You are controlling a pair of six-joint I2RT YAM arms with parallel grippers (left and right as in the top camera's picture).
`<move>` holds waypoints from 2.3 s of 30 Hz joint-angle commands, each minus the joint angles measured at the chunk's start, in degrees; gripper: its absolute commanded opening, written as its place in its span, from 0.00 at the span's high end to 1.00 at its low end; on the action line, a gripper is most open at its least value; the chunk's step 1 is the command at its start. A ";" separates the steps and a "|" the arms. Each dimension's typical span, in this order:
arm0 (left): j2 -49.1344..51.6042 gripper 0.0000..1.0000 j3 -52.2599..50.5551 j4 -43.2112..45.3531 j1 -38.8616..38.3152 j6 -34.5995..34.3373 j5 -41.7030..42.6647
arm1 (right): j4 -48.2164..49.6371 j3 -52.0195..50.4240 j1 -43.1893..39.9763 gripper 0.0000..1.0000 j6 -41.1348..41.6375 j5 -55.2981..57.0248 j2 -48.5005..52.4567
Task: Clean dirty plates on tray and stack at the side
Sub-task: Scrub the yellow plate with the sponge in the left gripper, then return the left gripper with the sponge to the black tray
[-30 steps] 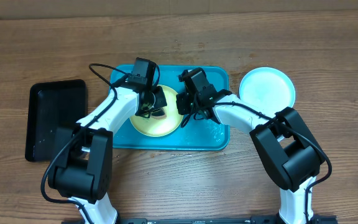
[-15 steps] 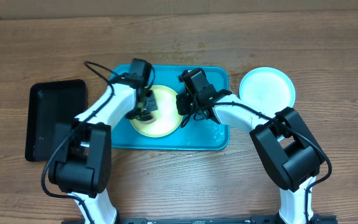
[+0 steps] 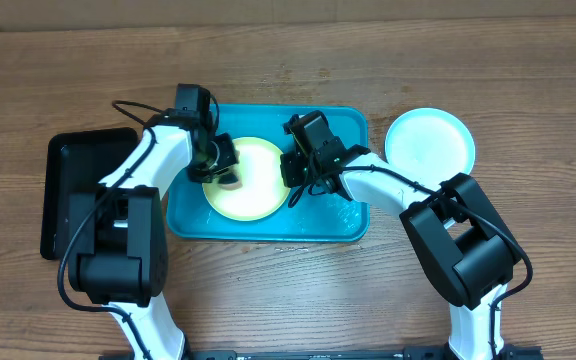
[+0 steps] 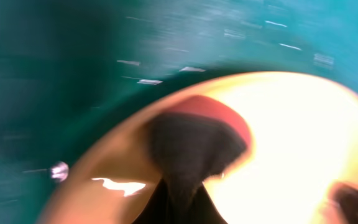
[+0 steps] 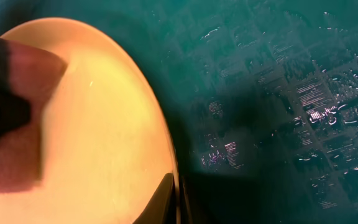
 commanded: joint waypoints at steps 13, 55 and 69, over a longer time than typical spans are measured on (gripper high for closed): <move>1.33 0.96 -0.35 -8.39 -8.02 2.78 -20.33 | -1.44 -0.61 -0.46 0.96 -0.76 1.01 1.66; -6.91 0.95 3.06 -11.93 34.27 1.90 -13.18 | -11.10 18.29 13.81 0.96 -34.03 57.00 -9.99; -3.52 0.89 0.83 -8.20 35.41 1.92 -15.43 | 3.41 18.29 22.18 0.96 -64.22 73.72 -9.99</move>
